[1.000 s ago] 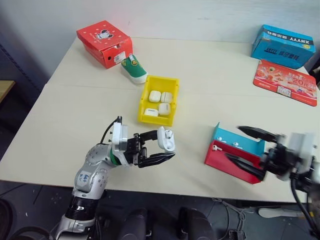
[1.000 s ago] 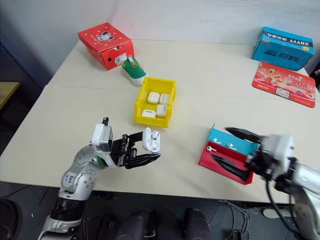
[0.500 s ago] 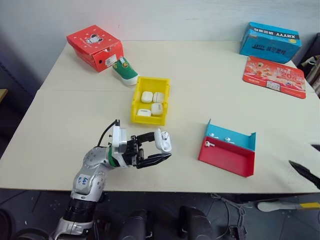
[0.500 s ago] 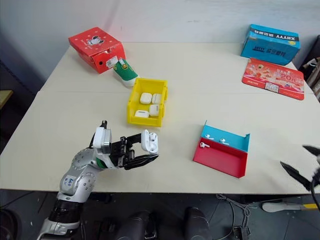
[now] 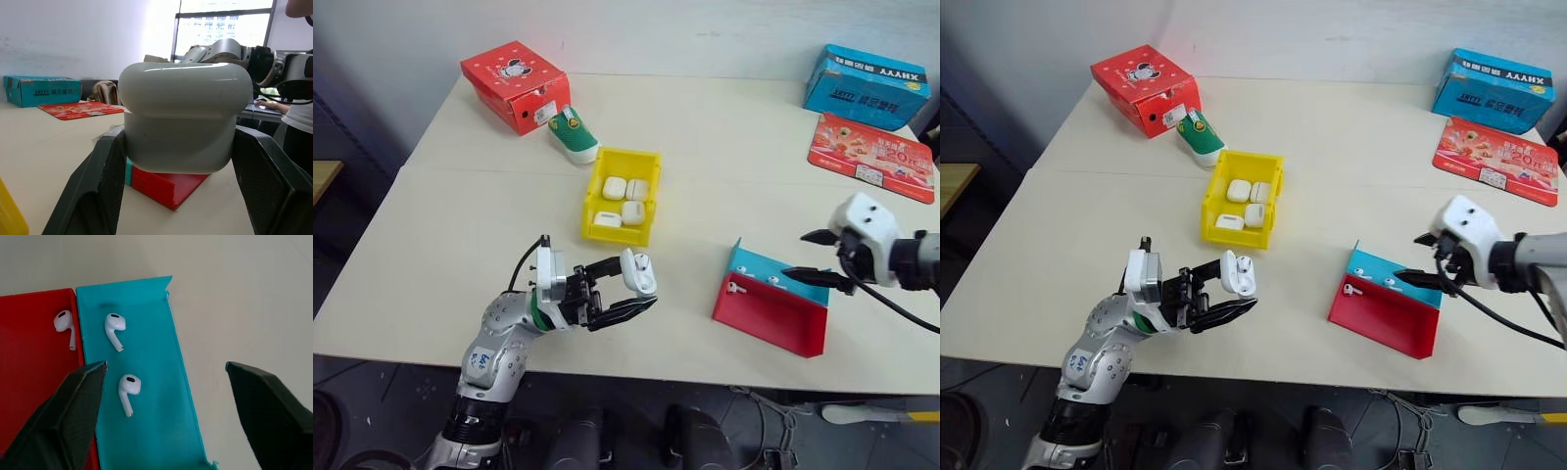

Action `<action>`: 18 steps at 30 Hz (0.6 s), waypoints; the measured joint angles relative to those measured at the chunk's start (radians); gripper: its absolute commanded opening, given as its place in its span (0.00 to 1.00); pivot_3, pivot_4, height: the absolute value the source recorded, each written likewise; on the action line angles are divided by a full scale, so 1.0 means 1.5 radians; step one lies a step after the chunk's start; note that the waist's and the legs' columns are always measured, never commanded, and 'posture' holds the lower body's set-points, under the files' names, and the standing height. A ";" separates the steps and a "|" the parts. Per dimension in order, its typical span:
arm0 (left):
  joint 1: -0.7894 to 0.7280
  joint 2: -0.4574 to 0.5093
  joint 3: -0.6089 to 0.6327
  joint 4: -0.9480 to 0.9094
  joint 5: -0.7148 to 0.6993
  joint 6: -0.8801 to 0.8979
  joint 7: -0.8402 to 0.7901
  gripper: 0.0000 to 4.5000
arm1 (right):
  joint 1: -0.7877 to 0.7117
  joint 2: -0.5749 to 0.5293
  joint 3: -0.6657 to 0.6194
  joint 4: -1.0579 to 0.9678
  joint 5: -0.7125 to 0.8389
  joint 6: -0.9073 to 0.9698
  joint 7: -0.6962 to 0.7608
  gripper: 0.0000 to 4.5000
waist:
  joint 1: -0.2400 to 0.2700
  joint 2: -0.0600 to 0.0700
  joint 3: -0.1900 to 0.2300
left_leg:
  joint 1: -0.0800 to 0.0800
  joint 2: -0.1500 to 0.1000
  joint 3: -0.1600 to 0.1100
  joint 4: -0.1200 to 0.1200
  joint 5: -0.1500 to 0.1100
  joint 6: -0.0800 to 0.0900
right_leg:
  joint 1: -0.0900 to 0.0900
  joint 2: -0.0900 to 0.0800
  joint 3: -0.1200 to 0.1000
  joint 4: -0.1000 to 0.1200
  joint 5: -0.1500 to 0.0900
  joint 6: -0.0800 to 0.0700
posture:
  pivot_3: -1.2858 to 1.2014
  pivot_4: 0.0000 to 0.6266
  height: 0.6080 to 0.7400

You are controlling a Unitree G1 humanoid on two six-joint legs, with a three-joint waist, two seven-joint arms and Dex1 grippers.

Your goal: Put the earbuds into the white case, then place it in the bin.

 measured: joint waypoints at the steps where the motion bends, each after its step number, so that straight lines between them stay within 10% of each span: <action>1: 0.005 -0.002 -0.003 -0.005 0.000 0.002 0.003 0.62 | -0.019 0.007 0.018 0.010 -0.006 0.011 0.003 0.62 | 0.000 0.000 0.000 | 0.000 0.000 0.000 0.000 0.000 0.000 | 0.000 0.000 0.000 0.000 0.000 0.000 | 0.52 0.24 1.00; 3: 0.016 -0.002 -0.004 -0.010 0.000 0.004 0.008 0.62 | -0.043 0.014 0.046 0.027 -0.017 0.021 0.013 0.48 | 0.001 0.000 0.000 | -0.001 0.000 0.000 0.000 0.000 0.000 | 0.000 0.000 -0.001 0.000 0.000 0.000 | 0.52 0.24 1.00; 18: 0.032 0.001 -0.004 -0.028 0.000 0.010 0.023 0.62 | -0.094 0.048 0.163 0.083 -0.112 0.021 0.067 0.48 | 0.000 0.000 0.000 | -0.002 0.000 0.000 0.005 0.000 0.000 | 0.000 0.000 -0.001 0.002 0.000 0.000 | 0.52 0.24 1.00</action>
